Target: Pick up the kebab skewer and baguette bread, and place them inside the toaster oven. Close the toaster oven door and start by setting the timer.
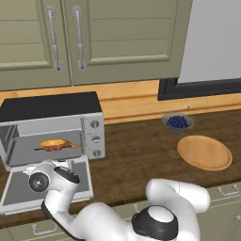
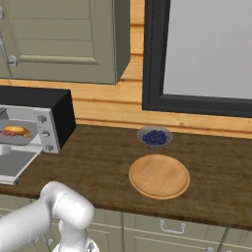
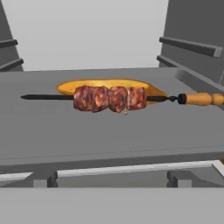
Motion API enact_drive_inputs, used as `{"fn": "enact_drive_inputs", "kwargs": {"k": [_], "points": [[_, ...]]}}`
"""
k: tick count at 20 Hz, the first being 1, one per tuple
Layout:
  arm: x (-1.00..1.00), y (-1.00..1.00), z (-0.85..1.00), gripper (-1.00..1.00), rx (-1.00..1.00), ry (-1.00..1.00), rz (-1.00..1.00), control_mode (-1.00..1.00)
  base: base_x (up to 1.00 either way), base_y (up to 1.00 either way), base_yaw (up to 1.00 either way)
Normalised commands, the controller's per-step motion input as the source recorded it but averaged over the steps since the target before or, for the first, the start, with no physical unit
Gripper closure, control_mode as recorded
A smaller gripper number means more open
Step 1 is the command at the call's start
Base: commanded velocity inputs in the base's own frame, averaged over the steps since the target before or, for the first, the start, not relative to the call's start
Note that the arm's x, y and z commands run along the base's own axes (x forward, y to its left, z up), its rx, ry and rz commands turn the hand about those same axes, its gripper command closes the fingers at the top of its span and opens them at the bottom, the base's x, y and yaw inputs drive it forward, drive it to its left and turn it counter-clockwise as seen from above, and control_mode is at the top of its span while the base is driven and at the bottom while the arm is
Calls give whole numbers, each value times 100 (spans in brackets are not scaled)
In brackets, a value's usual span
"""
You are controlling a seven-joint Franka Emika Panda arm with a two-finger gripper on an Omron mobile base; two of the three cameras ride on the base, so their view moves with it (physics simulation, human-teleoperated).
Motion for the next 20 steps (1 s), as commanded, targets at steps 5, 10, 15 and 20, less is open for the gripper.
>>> {"fn": "enact_drive_inputs", "kwargs": {"k": [5,10,15,20], "points": [[23,0,0,-100,0,-2,0,-100,0,0,0],[15,0,1,-100,1,-1,0,-100,0,0,0],[22,0,7,-100,2,0,0,-100,0,0,0],[33,0,8,-100,4,0,0,-100,0,0,0]]}}
